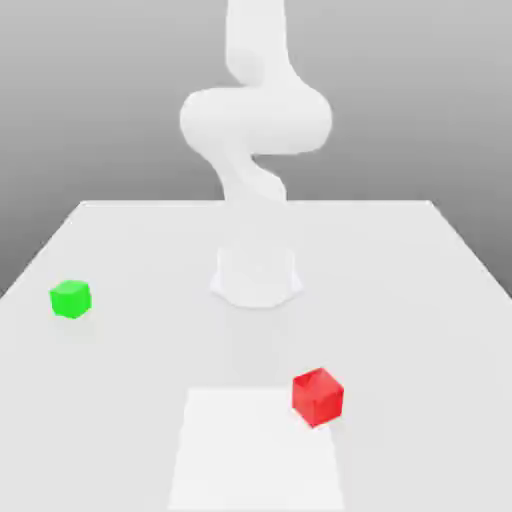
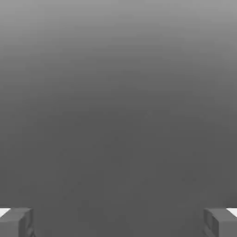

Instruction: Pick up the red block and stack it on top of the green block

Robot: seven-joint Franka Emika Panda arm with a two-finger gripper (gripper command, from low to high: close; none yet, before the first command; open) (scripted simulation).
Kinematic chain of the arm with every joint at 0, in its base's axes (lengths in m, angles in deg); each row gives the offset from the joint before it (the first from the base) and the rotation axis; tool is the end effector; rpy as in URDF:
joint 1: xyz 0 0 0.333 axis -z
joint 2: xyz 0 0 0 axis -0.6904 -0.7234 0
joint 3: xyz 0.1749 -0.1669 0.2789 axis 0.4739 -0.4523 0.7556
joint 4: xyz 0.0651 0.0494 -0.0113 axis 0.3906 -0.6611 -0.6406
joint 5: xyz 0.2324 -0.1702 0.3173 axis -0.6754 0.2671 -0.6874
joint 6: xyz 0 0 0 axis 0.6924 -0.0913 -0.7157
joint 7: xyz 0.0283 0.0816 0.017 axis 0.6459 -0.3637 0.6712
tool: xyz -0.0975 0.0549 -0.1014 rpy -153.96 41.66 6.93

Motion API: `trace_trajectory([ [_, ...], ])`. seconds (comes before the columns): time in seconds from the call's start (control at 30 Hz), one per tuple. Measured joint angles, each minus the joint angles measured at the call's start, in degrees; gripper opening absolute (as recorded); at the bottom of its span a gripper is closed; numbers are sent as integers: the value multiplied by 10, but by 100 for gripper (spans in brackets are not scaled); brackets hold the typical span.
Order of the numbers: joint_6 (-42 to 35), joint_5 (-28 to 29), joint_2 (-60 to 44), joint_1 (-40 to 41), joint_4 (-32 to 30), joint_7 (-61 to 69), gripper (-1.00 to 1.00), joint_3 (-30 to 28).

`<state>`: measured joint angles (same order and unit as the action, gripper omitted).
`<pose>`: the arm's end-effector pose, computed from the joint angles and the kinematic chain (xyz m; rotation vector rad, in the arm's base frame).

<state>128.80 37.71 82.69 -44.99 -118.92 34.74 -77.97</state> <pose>0.4060 0.0094 0.6655 -2.5205 0.9887 -0.9398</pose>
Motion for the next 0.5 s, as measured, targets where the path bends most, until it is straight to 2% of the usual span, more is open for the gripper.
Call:
trace_trajectory([
  [0.5, 210, -9, -307, -85, -235, 126, 0, 15],
])
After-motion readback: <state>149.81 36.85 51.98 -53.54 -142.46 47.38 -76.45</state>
